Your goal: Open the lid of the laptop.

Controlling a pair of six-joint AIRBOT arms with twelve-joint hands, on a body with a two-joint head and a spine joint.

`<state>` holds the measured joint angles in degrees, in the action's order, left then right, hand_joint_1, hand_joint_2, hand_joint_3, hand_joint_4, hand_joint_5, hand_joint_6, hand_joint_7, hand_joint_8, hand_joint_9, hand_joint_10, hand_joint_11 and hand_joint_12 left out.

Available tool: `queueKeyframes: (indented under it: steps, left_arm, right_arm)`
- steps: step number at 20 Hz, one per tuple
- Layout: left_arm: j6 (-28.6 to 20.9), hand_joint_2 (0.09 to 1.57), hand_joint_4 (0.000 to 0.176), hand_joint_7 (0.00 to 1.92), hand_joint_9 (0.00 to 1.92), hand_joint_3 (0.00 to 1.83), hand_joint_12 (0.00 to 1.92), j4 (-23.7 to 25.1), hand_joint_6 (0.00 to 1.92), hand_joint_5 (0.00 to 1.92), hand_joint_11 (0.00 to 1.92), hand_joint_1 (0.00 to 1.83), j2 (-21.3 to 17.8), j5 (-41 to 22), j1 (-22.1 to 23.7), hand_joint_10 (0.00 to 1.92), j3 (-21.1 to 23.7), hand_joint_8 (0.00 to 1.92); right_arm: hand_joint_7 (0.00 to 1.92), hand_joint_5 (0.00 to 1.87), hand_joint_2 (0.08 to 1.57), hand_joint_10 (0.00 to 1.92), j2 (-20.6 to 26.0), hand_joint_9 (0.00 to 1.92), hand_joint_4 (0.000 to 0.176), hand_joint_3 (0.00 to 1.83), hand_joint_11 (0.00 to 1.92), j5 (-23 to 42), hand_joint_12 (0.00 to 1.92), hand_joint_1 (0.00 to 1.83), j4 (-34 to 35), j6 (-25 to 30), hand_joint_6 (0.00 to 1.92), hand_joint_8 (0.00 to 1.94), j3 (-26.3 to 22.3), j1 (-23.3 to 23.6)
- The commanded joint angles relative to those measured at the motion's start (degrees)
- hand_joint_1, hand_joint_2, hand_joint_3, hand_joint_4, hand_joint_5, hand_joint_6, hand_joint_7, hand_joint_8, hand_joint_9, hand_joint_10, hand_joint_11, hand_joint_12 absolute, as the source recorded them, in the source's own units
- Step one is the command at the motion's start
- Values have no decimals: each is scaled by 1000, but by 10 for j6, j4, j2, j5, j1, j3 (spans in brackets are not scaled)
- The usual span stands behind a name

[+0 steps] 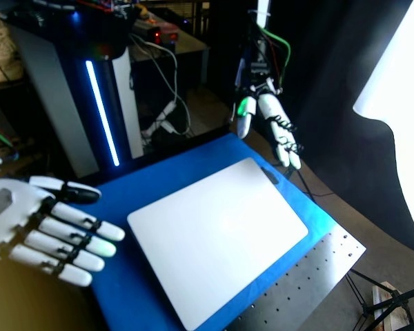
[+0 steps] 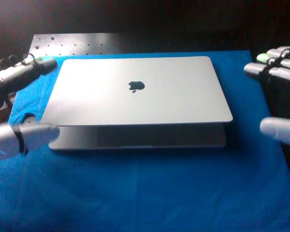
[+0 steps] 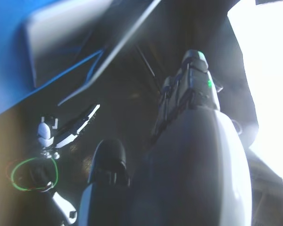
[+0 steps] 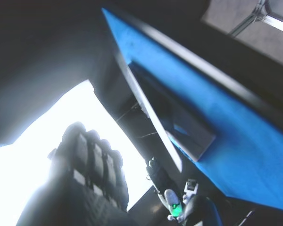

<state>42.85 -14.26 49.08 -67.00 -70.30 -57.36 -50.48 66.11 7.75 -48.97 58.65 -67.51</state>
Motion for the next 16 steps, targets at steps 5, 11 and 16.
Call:
queueKeyframes:
  steps: [5,11,16]
  left_arm:
    - [-3,1004,174,0,0,0,0,-9,0,48,0,597,-4,-69,2,0,0,0]
    - [-2,944,45,0,0,0,0,-9,0,0,0,534,-3,-73,1,0,1,0]
    - [-2,948,2,0,0,0,0,-9,0,0,0,468,-1,-75,1,0,2,0]
  right_arm:
    - [152,178,1291,0,-3,71,76,0,2,53,149,0,6,2,0,0,3,-4]
    - [0,17,1225,0,-5,0,13,0,1,24,16,0,-1,2,0,0,4,-11]
    - [0,5,1246,0,-11,0,0,3,0,-11,0,0,-18,2,2,0,5,-11]
